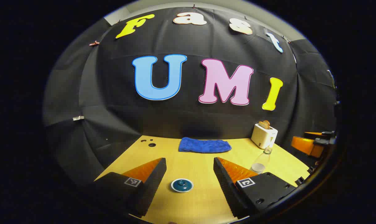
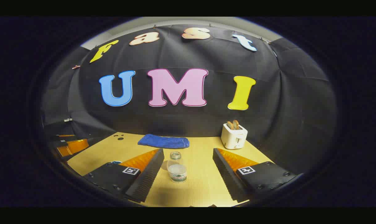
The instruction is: Open the teacup lid with one hand, grasp the water bottle and pour water into the teacup with the other hand; after pouring, place the water bottle on the coaster and then close the teacup lid.
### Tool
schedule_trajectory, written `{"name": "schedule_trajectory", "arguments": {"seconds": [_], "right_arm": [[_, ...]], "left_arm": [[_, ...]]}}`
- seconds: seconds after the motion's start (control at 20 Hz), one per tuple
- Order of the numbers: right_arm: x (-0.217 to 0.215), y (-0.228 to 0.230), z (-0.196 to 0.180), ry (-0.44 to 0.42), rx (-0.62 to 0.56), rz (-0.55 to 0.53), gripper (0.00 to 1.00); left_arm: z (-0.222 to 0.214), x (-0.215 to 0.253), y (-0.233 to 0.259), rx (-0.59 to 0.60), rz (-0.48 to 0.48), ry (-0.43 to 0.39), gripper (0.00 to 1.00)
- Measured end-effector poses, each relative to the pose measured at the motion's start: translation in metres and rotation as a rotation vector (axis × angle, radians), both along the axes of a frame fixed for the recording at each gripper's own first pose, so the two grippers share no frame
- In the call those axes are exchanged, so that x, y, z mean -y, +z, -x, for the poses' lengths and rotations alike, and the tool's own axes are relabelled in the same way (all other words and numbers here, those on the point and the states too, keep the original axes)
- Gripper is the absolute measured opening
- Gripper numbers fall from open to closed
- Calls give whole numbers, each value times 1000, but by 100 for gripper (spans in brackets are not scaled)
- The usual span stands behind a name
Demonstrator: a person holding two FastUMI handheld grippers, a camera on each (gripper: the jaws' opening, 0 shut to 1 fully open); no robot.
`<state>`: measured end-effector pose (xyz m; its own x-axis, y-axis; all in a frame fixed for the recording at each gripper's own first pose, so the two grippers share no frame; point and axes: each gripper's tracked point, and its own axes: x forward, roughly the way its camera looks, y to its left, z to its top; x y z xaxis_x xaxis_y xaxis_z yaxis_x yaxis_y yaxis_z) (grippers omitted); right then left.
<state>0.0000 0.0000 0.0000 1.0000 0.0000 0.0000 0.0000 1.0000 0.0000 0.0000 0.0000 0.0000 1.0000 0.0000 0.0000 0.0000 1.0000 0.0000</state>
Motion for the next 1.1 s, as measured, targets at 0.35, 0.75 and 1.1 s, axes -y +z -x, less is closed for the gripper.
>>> {"name": "schedule_trajectory", "arguments": {"seconds": [0.35,0.75,1.1], "right_arm": [[-26,-12,-18,82,-25,20,98],[-42,-26,-27,122,-46,2,98],[-38,-57,-39,100,-111,-23,98]], "left_arm": [[-15,3,-4,15,-36,-19,95],[-20,-3,-28,-27,-52,0,96],[-53,-18,-73,-88,-85,8,96]]}}
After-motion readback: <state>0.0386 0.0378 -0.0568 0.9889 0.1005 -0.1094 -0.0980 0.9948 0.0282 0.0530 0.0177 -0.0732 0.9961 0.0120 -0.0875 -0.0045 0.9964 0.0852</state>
